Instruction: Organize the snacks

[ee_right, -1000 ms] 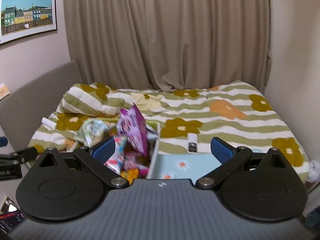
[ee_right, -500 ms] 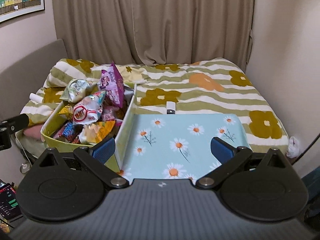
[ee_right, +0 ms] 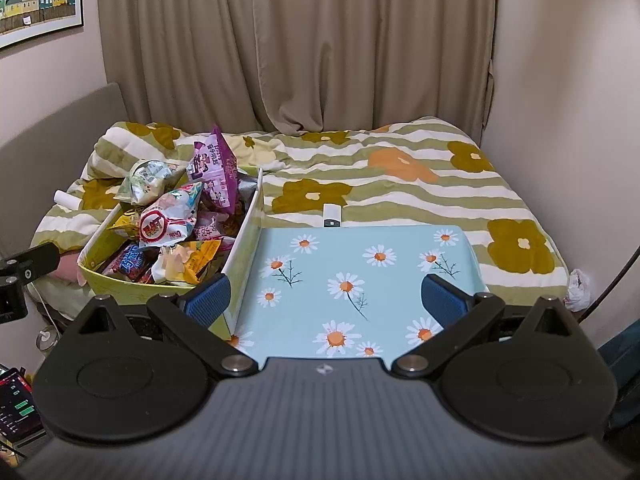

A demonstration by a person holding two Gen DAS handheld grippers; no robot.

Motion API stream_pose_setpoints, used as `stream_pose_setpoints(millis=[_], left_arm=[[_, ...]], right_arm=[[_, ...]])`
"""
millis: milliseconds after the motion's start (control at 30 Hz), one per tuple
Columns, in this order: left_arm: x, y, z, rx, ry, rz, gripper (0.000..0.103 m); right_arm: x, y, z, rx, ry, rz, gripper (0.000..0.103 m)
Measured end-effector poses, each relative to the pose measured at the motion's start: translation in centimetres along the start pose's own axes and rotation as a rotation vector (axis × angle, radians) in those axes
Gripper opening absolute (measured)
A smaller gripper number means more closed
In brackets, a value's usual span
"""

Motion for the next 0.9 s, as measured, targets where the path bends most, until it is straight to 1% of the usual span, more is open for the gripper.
stream_pose_setpoints(millis=[700,900], left_arm=[[0.14,0.05,0.02,-0.002,-0.009,0.008,0.103],[0.04,0.54,0.15,-0.006,-0.005,0.000,0.103]], right_arm=[[0.24,-0.11,0.06,-0.002,0.001,0.002,0.103],[0.40,0.38,0.23,-0.006,0.005,-0.002,0.103]])
Point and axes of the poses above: each gripper's, at about its wrist camera, not at the fingertips, and x roughly against the way its jaws point, y to its left, z to its underside, the point moved 6 cm from there along -x, roughly the way its jaws point, and after that the axes turned 1 degree about y, right-handed, at the moved point
